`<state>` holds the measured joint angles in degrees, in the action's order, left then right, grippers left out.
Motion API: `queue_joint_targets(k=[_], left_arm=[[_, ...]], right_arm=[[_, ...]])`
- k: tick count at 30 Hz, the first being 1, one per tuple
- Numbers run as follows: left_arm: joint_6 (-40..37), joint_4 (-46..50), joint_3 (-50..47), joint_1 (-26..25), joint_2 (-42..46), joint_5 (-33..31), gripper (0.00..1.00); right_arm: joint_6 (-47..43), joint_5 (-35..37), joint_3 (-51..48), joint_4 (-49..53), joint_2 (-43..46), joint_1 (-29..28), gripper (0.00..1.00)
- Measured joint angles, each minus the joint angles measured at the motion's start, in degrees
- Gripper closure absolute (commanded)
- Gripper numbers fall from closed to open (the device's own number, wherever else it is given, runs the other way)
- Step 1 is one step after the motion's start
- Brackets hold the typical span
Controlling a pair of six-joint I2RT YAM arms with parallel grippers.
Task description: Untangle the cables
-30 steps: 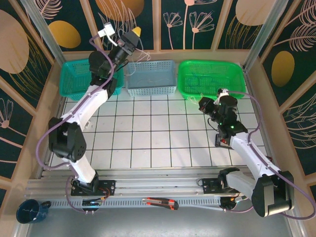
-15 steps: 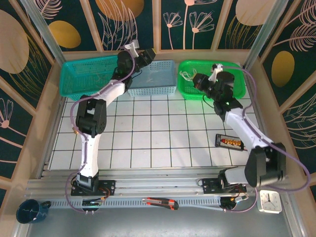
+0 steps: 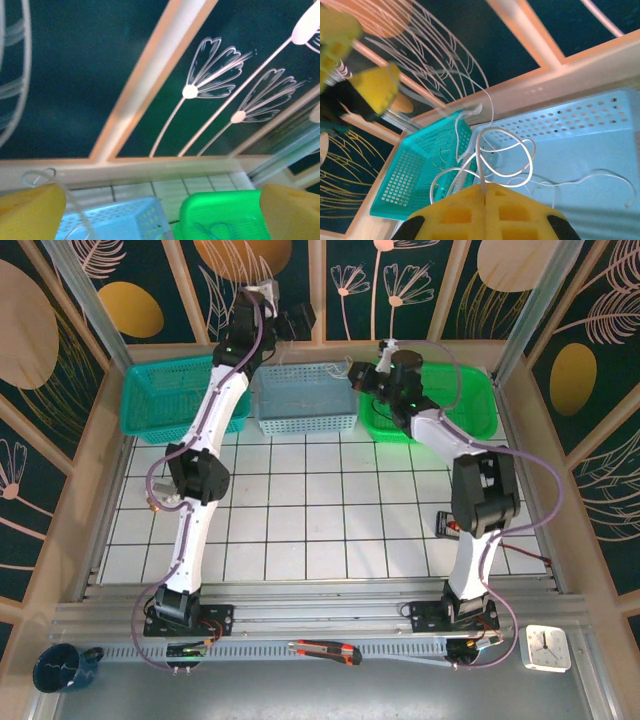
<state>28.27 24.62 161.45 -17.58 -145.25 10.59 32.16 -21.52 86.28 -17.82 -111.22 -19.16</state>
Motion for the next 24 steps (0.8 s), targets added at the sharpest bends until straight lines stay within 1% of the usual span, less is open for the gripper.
queue_joint_targets(k=[1, 5, 14, 15, 16, 19, 20, 21, 24], left_arm=[[-1.09, 2.54, 2.23, 0.0, -0.74, -0.96, 0.01], [-4.44, 11.43, 4.09, -0.11, -1.66, -3.8, 0.01], [-8.98, 21.33, 5.7, -1.66, -4.72, -8.72, 0.01], [-9.22, 21.84, 6.34, -1.92, -4.72, -9.09, 0.01], [-9.33, 22.16, 7.06, -2.16, -4.72, -9.42, 0.01], [-9.44, 22.23, 9.05, -2.75, -4.7, -9.68, 0.01], [-9.44, 22.1, 9.25, -2.93, -4.57, -9.68, 0.01], [-9.44, 22.1, 9.25, -3.04, -4.42, -9.68, 0.01], [-9.42, 22.1, 9.25, -3.23, -3.8, -9.66, 0.01]], right_arm=[[-0.37, 0.09, 1.64, 0.11, -1.51, -0.48, 1.0], [-1.92, 0.79, 7.87, 0.59, -7.34, -2.4, 1.0], [-5.4, 2.56, 16.2, 4.61, -18.45, -4.11, 1.0], [-5.95, 2.6, 17.25, 5.53, -19.52, -4.11, 0.98], [-6.49, 2.64, 18.38, 6.73, -20.61, -4.15, 0.86], [-8.72, 2.89, 21.46, 10.34, -23.1, -4.33, 0.56], [-9.25, 3.04, 21.92, 11.34, -23.43, -4.48, 0.51], [-9.92, 3.02, 22.1, 12.02, -23.43, -4.55, 0.48], [-10.88, 3.02, 22.45, 12.94, -23.43, -4.9, 0.42]])
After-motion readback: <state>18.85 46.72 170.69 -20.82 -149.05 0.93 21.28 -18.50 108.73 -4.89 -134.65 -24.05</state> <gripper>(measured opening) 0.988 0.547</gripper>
